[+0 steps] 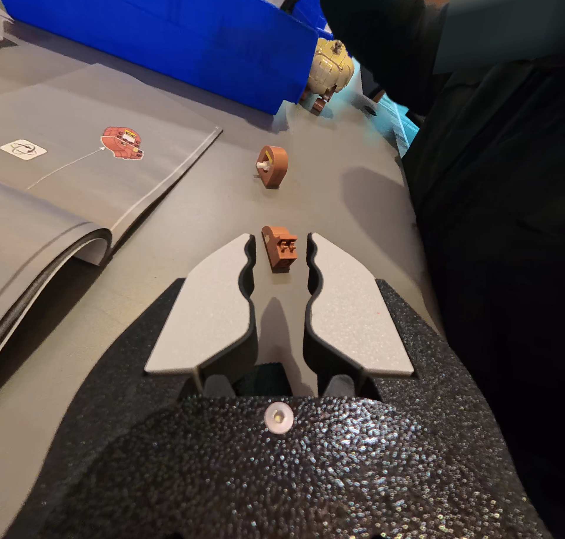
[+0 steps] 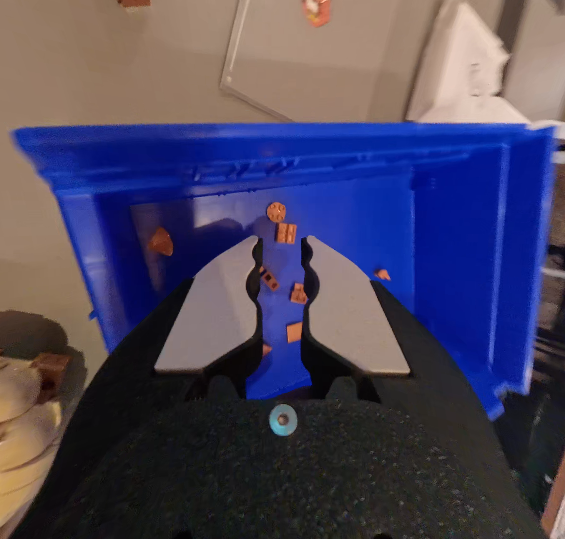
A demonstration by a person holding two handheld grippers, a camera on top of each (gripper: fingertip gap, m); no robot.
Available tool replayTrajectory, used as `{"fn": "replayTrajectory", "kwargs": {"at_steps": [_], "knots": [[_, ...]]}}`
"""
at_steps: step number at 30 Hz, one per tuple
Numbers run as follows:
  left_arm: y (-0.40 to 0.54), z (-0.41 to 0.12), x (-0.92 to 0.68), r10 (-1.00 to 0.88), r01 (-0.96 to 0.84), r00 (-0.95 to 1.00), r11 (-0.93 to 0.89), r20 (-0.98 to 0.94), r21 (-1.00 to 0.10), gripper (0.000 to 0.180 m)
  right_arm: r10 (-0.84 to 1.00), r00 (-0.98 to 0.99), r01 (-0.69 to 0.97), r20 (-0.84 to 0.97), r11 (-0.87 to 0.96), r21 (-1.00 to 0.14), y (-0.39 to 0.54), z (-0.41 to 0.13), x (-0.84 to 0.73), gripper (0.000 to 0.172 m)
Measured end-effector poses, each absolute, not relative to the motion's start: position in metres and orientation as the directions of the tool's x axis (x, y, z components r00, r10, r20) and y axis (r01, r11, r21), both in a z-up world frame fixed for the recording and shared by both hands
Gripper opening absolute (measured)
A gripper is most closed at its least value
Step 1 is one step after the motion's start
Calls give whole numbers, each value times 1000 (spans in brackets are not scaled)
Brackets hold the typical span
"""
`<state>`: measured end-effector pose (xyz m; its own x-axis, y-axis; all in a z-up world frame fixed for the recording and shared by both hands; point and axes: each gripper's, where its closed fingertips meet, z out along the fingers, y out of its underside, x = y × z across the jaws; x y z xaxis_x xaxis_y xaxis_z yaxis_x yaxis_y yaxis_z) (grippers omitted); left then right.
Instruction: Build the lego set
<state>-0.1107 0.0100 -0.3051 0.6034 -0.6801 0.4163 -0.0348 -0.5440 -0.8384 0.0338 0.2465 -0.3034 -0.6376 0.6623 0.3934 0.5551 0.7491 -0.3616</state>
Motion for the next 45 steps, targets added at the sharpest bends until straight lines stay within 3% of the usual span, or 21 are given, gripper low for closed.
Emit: {"fn": "replayTrajectory", "kwargs": {"at_steps": [4, 21, 26, 29, 32, 36, 41, 45], "knots": [[8, -306, -109, -687, -54, 606, -538, 400, -841, 31, 670, -699, 587, 249, 737, -336, 244, -332, 21, 24], [5, -311, -103, -710, -125, 607, -528, 356, -840, 31, 764, -635, 704, 115, 633, -322, 244, -352, 11, 15], [2, -312, -101, -726, -155, 609, -505, 321, -849, 31, 818, -551, 726, 165, 568, -389, 244, -341, 14, 14], [3, -309, -103, -718, -149, 633, -480, 290, -865, 31, 876, -422, 714, 232, 479, -511, 250, -301, 21, 13], [8, -302, -107, -662, -67, 678, -489, 320, -870, 31, 916, -305, 570, 261, 395, -720, 232, -232, 34, 13], [14, -260, -97, -639, 157, 637, -441, 431, -884, 31, 942, -301, 196, 149, 214, -957, 153, -148, 42, 13], [-3, -205, -67, -734, 186, 623, -197, 270, -963, 32, 891, -454, -135, -12, -83, -987, 59, -115, 25, 13], [-29, -179, -43, -784, 388, 440, -274, 438, -880, 31, 860, -510, -258, -21, -176, -950, 13, -128, -4, 13]]}}
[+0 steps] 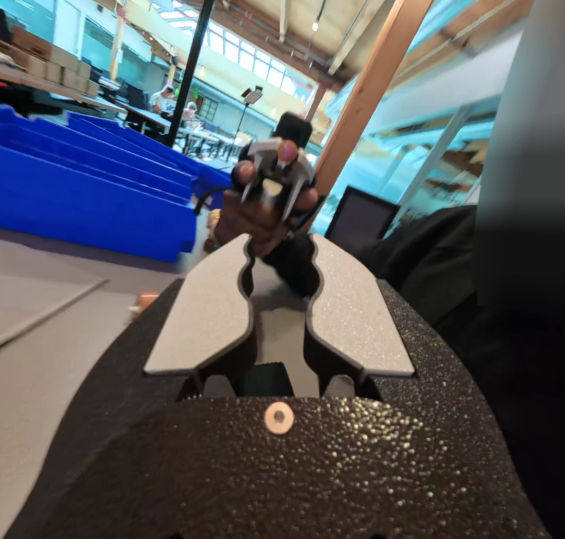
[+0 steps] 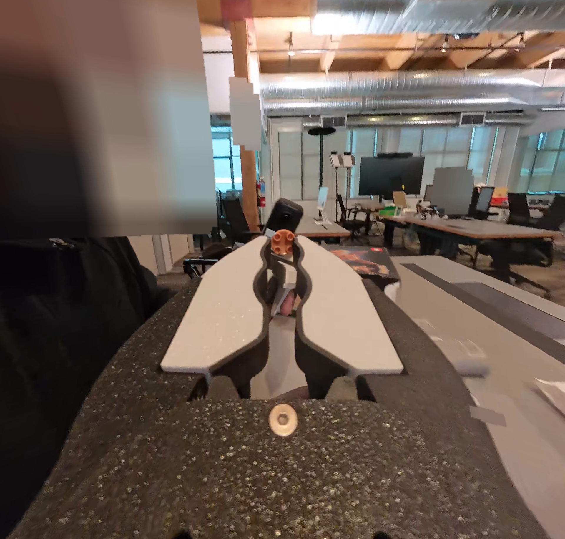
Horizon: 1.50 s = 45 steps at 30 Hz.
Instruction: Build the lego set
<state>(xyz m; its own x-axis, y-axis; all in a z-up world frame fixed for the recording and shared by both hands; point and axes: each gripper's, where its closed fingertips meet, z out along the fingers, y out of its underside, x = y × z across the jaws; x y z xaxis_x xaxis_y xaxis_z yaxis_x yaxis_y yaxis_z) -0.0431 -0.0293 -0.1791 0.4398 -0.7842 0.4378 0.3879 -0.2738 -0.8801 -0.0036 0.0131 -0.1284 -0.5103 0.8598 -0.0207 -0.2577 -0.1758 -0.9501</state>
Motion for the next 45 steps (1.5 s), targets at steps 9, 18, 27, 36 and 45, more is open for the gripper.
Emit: {"fn": "replayTrajectory", "kwargs": {"at_steps": [9, 18, 27, 36, 45], "knots": [[-41, -182, -57, -690, 614, 324, -367, 647, -699, 32, 870, -473, -348, 140, -38, -937, -33, -157, -53, 12], [-31, -208, -77, -638, 670, 253, -426, 727, -608, 32, 876, -342, -320, 340, 231, -919, -38, -189, -81, 12], [-28, -216, -83, -605, 701, 206, -458, 769, -547, 31, 887, -230, -297, 401, 328, -897, -27, -212, -87, 12], [-26, -225, -85, -574, 697, 242, -458, 783, -551, 31, 864, -167, -301, 474, 413, -860, -25, -219, -88, 12], [-30, -230, -73, -586, 623, 317, -464, 746, -630, 30, 790, -138, -320, 598, 535, -781, -38, -222, -84, 12]]}}
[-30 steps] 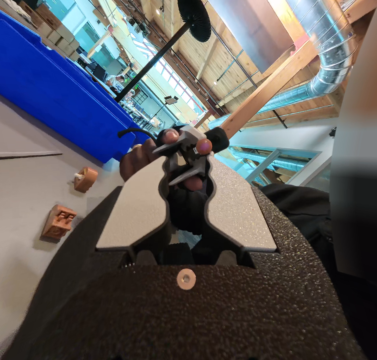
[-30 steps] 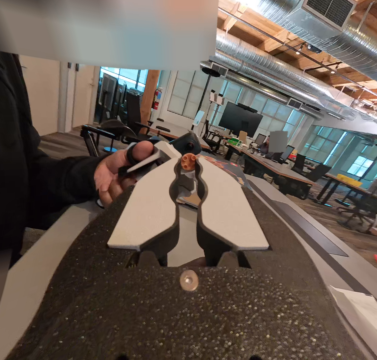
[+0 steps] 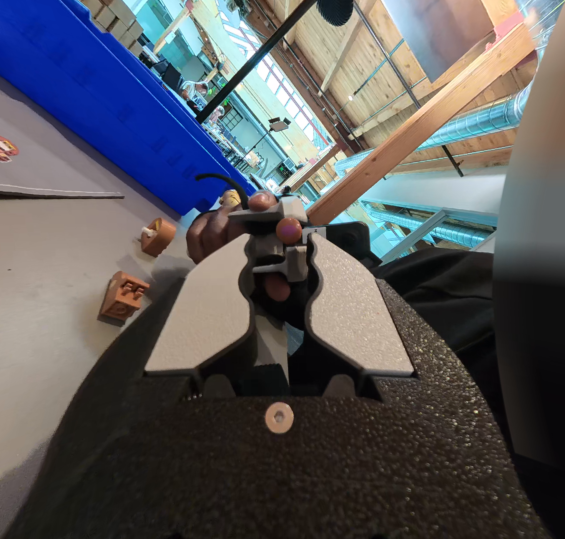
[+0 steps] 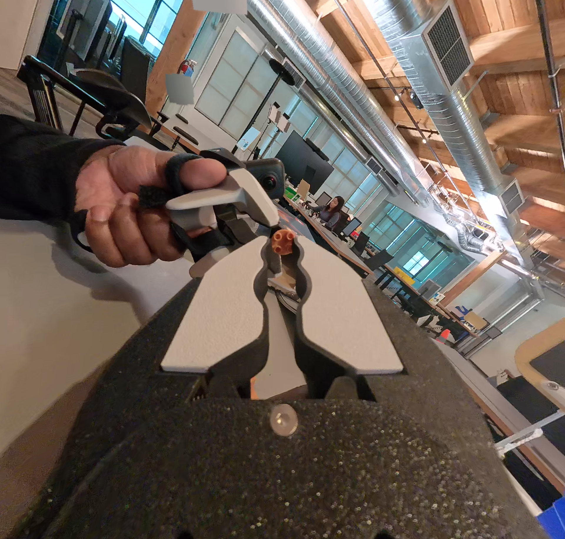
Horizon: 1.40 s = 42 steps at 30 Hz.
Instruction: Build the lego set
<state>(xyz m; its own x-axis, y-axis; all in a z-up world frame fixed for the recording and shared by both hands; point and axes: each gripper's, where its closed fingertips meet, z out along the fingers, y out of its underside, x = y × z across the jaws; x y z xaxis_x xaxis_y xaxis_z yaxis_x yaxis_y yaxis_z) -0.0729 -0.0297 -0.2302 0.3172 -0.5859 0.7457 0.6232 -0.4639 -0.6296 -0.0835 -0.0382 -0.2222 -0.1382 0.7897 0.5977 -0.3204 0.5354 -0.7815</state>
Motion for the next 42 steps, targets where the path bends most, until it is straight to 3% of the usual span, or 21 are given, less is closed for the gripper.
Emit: {"fn": "replayTrajectory", "kwargs": {"at_steps": [24, 29, 32, 37, 42], "knots": [[-45, -224, -60, -662, 580, 234, -493, 712, -648, 15, 712, -172, -338, 681, 606, -720, -55, -224, -75, 13], [-44, -227, -70, -658, 544, 358, -430, 663, -721, 14, 761, -284, -184, 583, 554, -812, -50, -241, -80, 31], [-42, -234, -93, -607, 476, 530, -365, 592, -800, 15, 778, -336, -13, 530, 559, -829, -33, -257, -84, 29], [-45, -247, -124, -531, 324, 715, -326, 456, -888, 15, 719, -490, 235, 493, 654, -719, 1, -280, -81, 28], [-46, -250, -122, -532, 316, 715, -334, 454, -888, 15, 575, -724, 409, 381, 803, -434, 29, -330, -78, 30]]}}
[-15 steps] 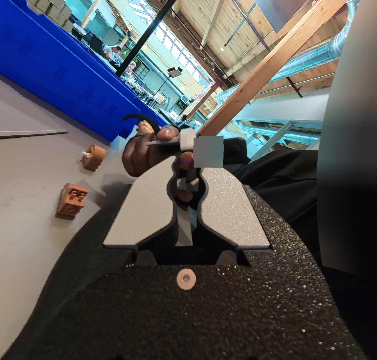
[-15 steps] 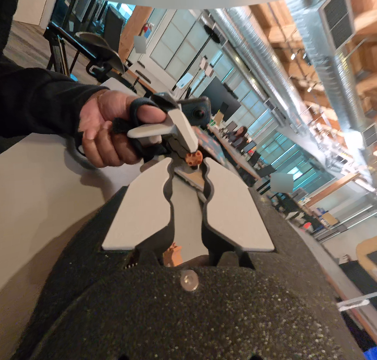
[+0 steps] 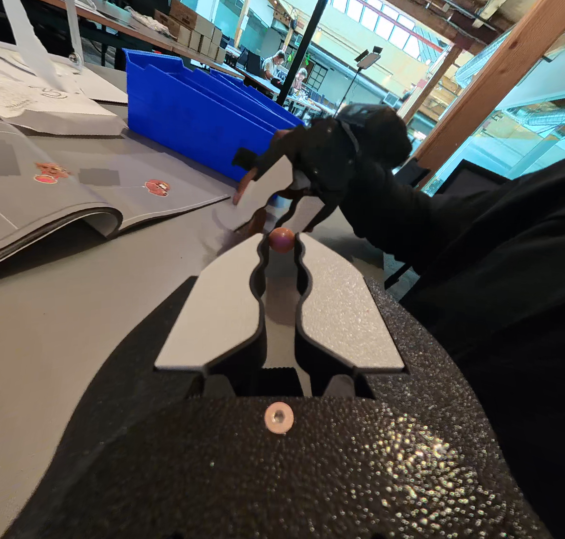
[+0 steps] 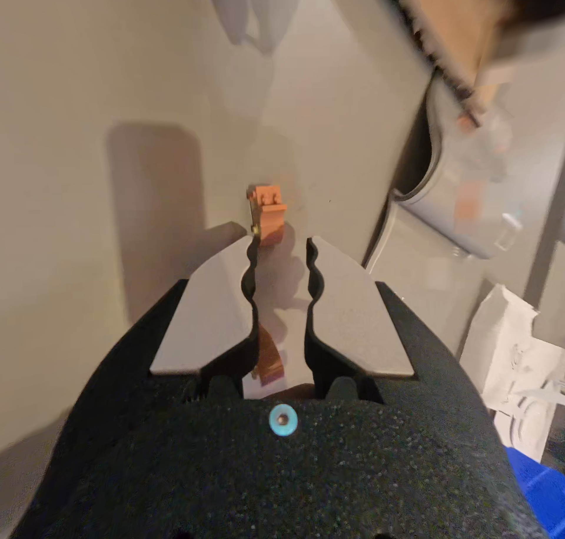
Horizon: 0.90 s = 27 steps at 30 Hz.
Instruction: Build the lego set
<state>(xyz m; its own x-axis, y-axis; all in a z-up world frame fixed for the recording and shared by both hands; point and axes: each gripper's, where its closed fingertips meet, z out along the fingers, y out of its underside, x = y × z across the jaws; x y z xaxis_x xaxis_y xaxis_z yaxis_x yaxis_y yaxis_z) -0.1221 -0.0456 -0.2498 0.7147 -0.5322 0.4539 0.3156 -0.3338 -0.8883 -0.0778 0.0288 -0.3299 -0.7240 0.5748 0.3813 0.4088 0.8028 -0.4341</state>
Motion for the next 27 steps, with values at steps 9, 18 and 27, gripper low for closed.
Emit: {"fn": "replayTrajectory", "kwargs": {"at_steps": [9, 18, 27], "knots": [[-47, -258, -120, -528, 270, 733, -353, 429, -896, 15, 556, -805, 454, 207, 802, -388, 17, -353, -82, 31], [-46, -258, -120, -526, 271, 735, -352, 429, -896, 15, 607, -755, 475, 247, 766, -433, 16, -353, -81, 20], [-46, -258, -119, -526, 269, 735, -352, 427, -896, 15, 603, -774, 478, 196, 758, -444, 12, -353, -74, 19]]}}
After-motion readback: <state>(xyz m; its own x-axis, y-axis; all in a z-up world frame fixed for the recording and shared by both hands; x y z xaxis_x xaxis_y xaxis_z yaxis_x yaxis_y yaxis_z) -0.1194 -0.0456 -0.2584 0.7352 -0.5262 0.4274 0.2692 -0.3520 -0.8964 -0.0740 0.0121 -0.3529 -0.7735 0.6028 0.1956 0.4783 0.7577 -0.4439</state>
